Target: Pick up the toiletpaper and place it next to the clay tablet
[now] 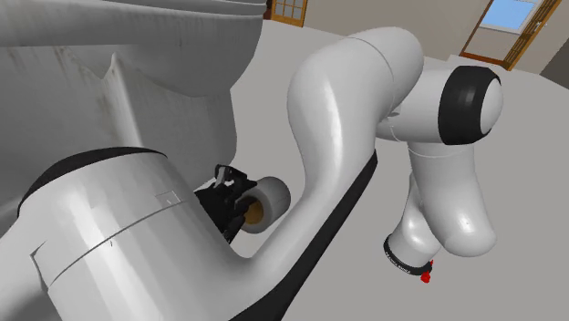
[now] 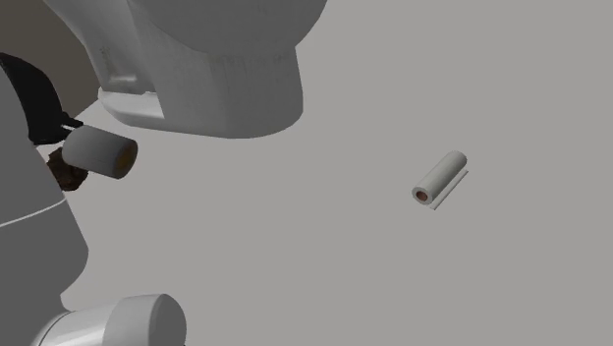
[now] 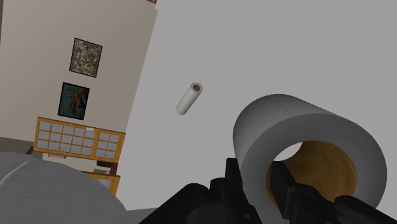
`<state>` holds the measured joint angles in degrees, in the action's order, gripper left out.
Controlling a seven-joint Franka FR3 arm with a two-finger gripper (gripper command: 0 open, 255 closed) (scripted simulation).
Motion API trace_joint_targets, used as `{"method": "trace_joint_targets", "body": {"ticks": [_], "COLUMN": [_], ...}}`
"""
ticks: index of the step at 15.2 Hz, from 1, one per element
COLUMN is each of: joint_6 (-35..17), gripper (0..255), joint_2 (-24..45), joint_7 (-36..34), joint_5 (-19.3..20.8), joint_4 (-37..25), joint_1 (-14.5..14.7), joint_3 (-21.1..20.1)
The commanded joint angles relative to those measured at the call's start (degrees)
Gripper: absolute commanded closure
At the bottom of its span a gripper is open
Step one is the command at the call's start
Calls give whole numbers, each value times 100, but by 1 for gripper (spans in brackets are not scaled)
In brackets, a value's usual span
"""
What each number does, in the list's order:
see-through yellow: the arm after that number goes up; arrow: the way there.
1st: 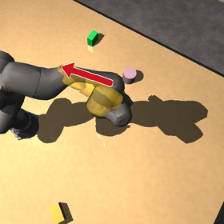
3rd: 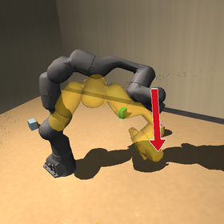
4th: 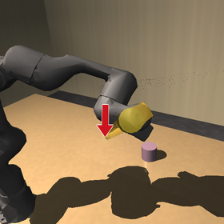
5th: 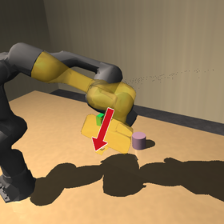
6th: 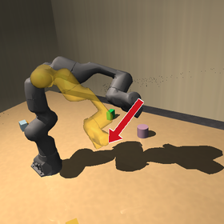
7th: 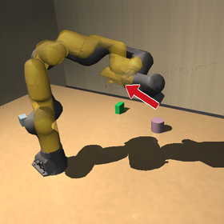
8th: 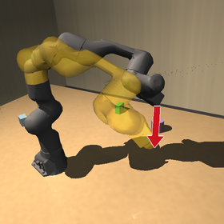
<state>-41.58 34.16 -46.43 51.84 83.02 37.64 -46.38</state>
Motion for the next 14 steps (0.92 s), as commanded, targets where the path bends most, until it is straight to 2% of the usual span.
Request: {"method": "trace_joint_targets", "body": {"ticks": [1,14], "joint_6": [-86,-639], "gripper": [255,255], "joint_2": [54,474], "joint_7": [-111,-696], "joint_5": [-40,-147], "joint_4": [76,470], "joint_1": [-8,-47], "joint_3": [11,124]}}
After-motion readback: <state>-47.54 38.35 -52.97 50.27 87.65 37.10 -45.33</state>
